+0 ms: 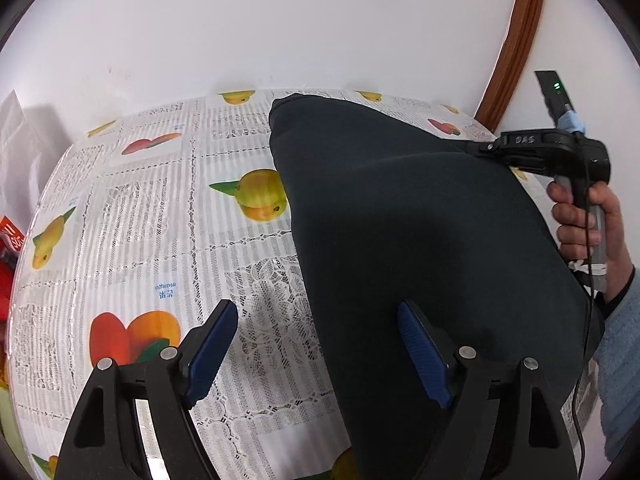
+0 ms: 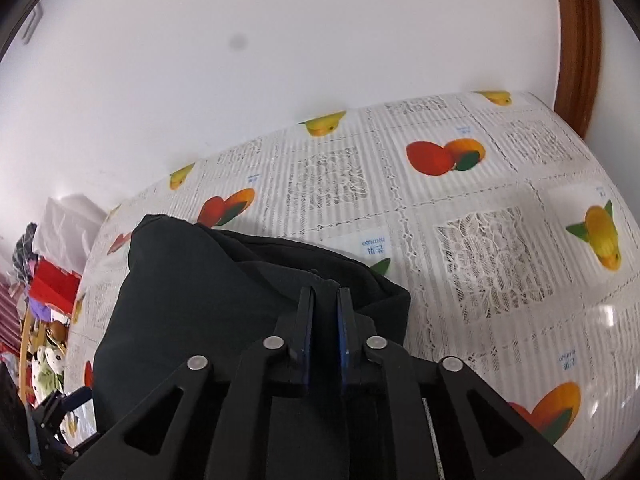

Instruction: Fold small clothes

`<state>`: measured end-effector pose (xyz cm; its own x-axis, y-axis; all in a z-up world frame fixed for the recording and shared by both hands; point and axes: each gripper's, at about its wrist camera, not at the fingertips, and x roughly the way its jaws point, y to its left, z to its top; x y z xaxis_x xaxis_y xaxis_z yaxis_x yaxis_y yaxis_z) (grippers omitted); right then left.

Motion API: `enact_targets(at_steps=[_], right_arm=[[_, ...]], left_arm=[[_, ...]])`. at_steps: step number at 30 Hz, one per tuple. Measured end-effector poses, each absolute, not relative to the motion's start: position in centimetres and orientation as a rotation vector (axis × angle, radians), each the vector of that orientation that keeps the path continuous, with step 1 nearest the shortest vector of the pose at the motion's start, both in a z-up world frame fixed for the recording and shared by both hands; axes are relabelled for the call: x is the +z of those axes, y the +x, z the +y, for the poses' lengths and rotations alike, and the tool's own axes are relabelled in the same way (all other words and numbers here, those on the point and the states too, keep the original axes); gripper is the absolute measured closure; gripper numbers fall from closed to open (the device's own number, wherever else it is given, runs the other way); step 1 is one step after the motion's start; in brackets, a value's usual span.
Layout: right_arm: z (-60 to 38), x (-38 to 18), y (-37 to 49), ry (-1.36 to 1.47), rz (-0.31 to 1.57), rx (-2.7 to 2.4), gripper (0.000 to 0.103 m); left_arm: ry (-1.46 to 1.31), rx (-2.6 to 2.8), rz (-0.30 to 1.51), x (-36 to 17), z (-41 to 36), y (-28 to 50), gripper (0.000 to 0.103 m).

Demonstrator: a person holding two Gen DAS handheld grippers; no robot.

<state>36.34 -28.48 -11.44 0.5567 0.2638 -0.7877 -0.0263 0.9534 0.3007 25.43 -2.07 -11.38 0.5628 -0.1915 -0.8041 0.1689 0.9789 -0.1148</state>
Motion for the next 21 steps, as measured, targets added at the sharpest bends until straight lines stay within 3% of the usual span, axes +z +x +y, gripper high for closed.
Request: enact_targets(at_steps=[2, 11, 17, 18, 20, 21], right_arm=[[-28.7, -10.4, 35.4, 0.246, 0.952, 0.153, 0.078], [-30.0, -8.7, 28.1, 0.185, 0.956, 0.232, 0.065], [-28.9, -10.9, 24.5, 0.155, 1.013, 0.310, 0.065], [-28.7, -11.5, 24.3, 0.159, 1.026, 0.319, 0.065], [-28.7, -12.0, 24.2, 0.162, 1.017, 0.342, 0.095], [-29.0, -11.6, 23.9, 0.173, 0.977, 0.350, 0.095]], left_arm=[[-0.023, -0.210, 0.948, -11.3, -2.0, 25.3, 0.021], [-0.055, -0.289, 0.926, -10.6, -2.2, 23.1, 0.024], [-0.059, -0.306, 0.932, -11.0, -2.6, 22.2, 0.024], [-0.067, -0.304, 0.936, -11.0, -2.6, 22.3, 0.024], [-0.061, -0.292, 0.948, -11.2, -2.7, 22.5, 0.022], [-0.048, -0.285, 0.953, -11.4, -2.9, 22.6, 0.021]])
